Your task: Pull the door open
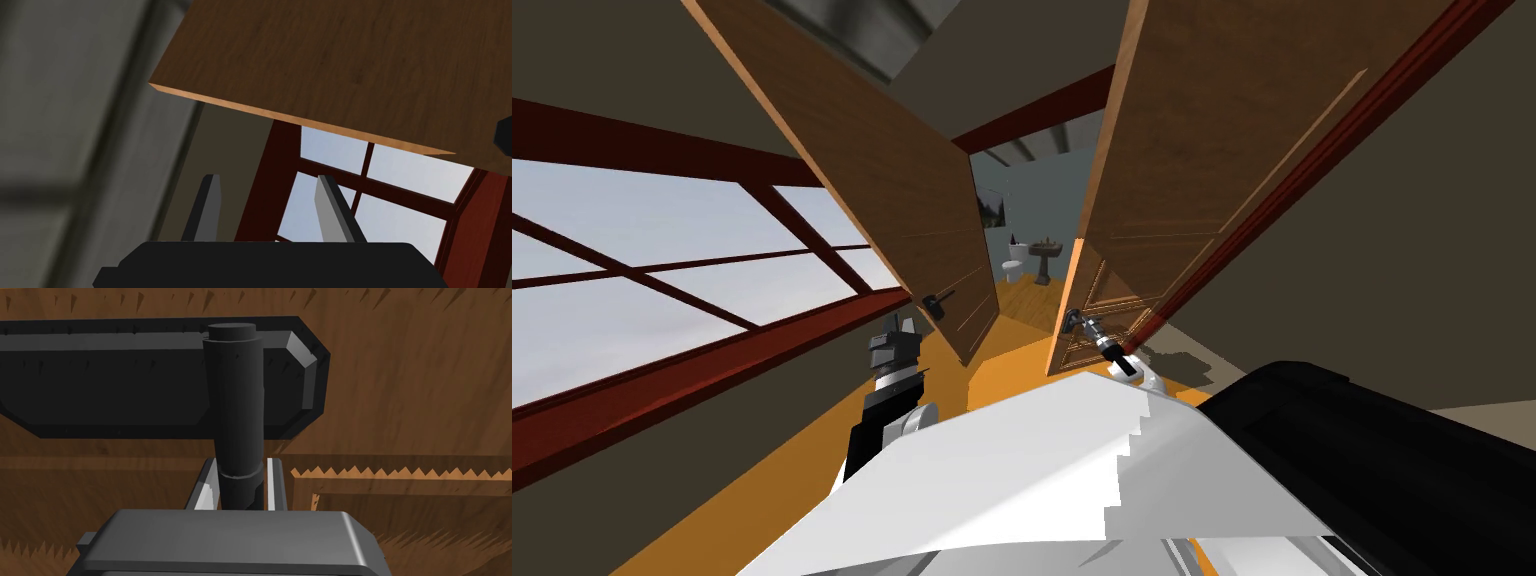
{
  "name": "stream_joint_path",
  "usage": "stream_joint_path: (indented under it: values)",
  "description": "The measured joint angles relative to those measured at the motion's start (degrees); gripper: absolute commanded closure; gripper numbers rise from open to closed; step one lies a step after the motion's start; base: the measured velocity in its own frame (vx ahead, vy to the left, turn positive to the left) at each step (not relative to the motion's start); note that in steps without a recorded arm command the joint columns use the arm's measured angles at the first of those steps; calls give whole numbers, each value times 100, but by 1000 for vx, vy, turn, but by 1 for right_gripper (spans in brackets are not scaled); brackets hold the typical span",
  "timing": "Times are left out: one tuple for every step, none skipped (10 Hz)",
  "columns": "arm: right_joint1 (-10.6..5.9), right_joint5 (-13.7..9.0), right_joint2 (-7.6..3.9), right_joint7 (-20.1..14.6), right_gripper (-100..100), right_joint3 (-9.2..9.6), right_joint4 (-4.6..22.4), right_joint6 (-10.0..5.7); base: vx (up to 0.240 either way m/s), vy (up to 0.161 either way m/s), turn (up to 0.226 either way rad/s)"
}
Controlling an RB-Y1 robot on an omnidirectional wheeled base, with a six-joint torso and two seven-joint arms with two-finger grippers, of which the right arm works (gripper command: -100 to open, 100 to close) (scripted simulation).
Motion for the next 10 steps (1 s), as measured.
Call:
stream_joint_path:
  values:
    - [28,11,-46,-49,100,-2,15,-94,-182,-89,138]
    - [84,29,-94,-110,100,12,34,-196,-181,-103,154]
    - [149,50,-137,-173,100,30,37,-297,-203,-76,139]
    - [198,71,-179,-228,100,37,40,-398,-224,-73,133]
    - [239,88,-222,-278,100,38,58,-504,-218,-67,112]
    - [300,106,-260,-326,100,42,37,-579,-171,-61,107]
    - [351,124,-295,-369,100,48,59,-668,-72,-22,25]
    - [370,133,-290,-377,100,66,72,-689,-118,-21,110]
    - [391,138,-313,-390,100,56,98,-736,-190,-83,145]
    - [416,144,-343,-418,100,47,99,-801,-201,-95,164]
